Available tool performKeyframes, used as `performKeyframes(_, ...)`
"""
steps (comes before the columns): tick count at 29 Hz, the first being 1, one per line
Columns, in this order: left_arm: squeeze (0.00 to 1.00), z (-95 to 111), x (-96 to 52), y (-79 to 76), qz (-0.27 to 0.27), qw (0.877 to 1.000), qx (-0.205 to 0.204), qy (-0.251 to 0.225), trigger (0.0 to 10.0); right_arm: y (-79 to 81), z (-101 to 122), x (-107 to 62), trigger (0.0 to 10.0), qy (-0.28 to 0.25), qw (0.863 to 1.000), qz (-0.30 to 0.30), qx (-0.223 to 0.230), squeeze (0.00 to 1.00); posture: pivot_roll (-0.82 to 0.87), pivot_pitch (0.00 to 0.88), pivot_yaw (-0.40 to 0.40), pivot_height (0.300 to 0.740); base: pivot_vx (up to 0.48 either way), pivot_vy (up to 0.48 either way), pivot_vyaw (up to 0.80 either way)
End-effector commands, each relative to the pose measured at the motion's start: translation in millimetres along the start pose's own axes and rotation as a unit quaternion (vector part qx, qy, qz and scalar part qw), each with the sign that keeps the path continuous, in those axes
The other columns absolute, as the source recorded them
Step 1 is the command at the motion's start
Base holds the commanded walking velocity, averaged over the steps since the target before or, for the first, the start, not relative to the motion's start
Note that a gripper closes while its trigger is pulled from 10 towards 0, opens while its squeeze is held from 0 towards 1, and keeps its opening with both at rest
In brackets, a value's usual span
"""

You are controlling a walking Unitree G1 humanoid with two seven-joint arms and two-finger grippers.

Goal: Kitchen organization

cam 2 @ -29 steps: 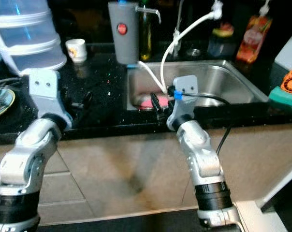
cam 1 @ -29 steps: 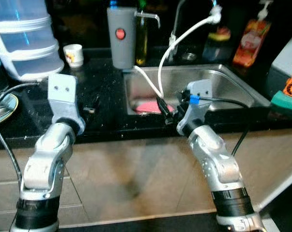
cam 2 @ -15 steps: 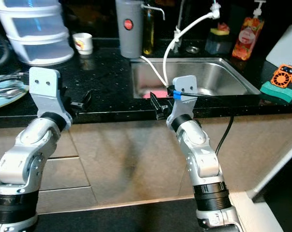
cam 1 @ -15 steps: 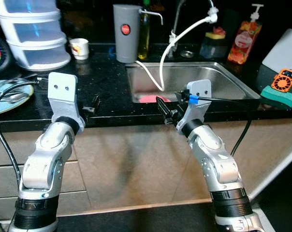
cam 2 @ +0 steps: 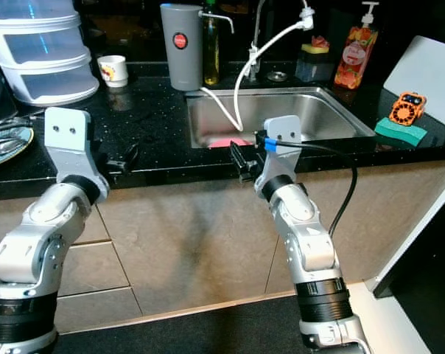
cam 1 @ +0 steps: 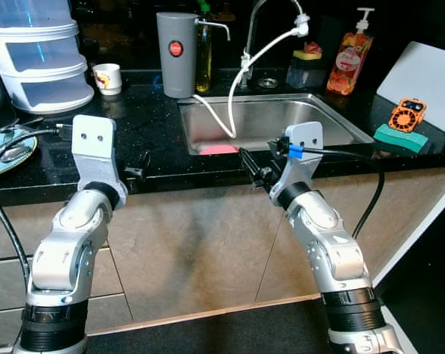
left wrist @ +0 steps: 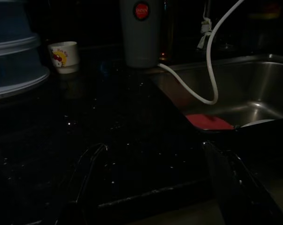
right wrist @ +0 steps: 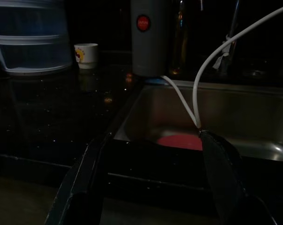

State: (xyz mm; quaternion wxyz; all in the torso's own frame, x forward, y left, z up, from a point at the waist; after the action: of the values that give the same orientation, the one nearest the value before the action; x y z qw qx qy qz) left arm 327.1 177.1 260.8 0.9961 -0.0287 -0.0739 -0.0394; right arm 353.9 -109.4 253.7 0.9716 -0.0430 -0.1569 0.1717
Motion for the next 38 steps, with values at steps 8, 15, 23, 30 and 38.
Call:
performKeyframes(8,0.00,-2.5,3.0,1.6,-0.001,1.000,0.001,0.015,10.0,0.5,-4.3,0.1,10.0,0.009,1.000,-0.002,0.005,0.00,-0.02,0.086,-0.018,0.740,0.000,0.268,0.00)
performKeyframes(15,0.00,-2.7,3.6,0.2,-0.007,1.000,0.004,0.017,10.0,0.2,-5.5,-0.9,10.0,0.011,1.000,-0.004,0.006,0.00,-0.02,0.088,-0.016,0.740,0.000,0.274,0.00)
performKeyframes(23,0.00,-1.7,3.9,0.0,-0.010,1.000,0.007,0.017,10.0,1.0,-5.5,-0.6,10.0,0.011,1.000,-0.005,0.008,0.00,-0.02,0.089,-0.011,0.740,0.000,0.283,0.00)
performKeyframes(30,0.00,-2.0,3.9,-0.9,-0.015,1.000,0.007,0.020,10.0,2.1,-6.3,-1.3,10.0,0.011,1.000,-0.005,0.009,0.00,-0.01,0.085,-0.005,0.740,0.000,0.284,0.00)
performKeyframes(38,0.00,-1.9,4.4,-2.7,-0.020,1.000,0.008,0.021,10.0,2.3,-7.2,-2.5,10.0,0.012,1.000,-0.006,0.009,0.00,-0.01,0.080,-0.001,0.740,0.000,0.348,0.00)
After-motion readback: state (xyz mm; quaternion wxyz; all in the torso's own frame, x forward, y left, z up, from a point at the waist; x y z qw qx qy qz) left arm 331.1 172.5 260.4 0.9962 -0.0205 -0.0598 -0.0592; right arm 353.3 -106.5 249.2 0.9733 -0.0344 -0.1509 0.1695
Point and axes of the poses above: a point about 5 cm out from each wrist's last joint towards the gripper, its own x axis pointing out of the wrist towards the gripper, its own z axis along the axis of the wrist's last joint, y = z × x, the point moved 1 cm from there along x, pointing out of the wrist towards the gripper, and after that the axes turned 6 degrees about -x, right-handed, at the moved point
